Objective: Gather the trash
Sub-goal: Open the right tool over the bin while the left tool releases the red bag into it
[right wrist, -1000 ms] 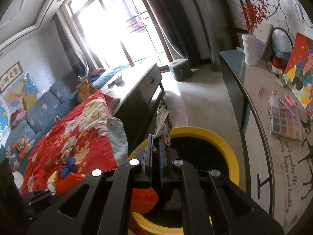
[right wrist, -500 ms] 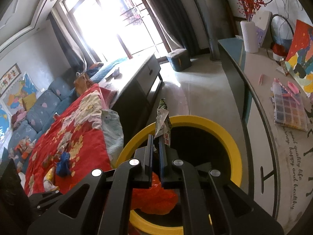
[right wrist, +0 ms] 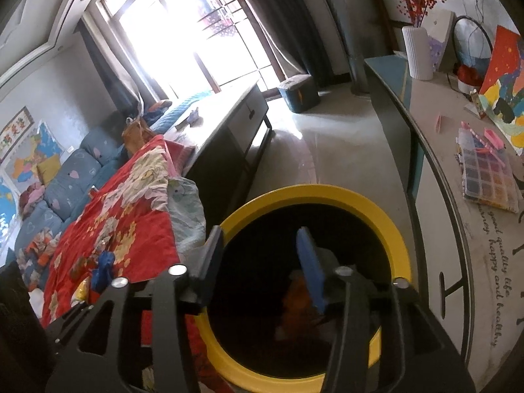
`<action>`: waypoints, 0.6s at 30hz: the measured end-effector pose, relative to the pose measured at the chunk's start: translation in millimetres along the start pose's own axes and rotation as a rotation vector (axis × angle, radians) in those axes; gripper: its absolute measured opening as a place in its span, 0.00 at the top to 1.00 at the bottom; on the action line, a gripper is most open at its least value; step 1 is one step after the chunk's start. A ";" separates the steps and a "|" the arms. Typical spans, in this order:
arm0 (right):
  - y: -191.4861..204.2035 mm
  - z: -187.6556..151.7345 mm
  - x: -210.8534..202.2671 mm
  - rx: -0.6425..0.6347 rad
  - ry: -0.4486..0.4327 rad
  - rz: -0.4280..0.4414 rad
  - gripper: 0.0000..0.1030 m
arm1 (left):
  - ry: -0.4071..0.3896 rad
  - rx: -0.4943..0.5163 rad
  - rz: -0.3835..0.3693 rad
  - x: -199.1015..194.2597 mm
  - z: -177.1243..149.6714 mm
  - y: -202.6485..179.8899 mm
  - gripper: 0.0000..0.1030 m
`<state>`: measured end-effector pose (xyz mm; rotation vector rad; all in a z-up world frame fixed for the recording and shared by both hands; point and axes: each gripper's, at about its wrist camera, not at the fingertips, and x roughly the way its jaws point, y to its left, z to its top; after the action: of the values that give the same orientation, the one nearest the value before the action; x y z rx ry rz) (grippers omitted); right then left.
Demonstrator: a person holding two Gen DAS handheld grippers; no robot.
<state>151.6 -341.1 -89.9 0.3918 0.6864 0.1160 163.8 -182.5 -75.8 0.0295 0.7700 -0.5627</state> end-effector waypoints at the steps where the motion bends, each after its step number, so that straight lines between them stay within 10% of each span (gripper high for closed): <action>1: 2.1 0.5 -1.8 -0.009 -0.007 -0.006 0.46 | -0.008 -0.007 0.006 -3.4 0.2 2.5 0.14; 18: 43.8 0.1 -21.8 -0.089 -0.069 0.023 0.40 | -0.124 -0.120 0.101 -58.1 -1.2 34.5 0.11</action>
<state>135.9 -305.9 -59.9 0.3167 0.6067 0.1534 146.3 -125.6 -44.0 -0.0762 0.6767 -0.4178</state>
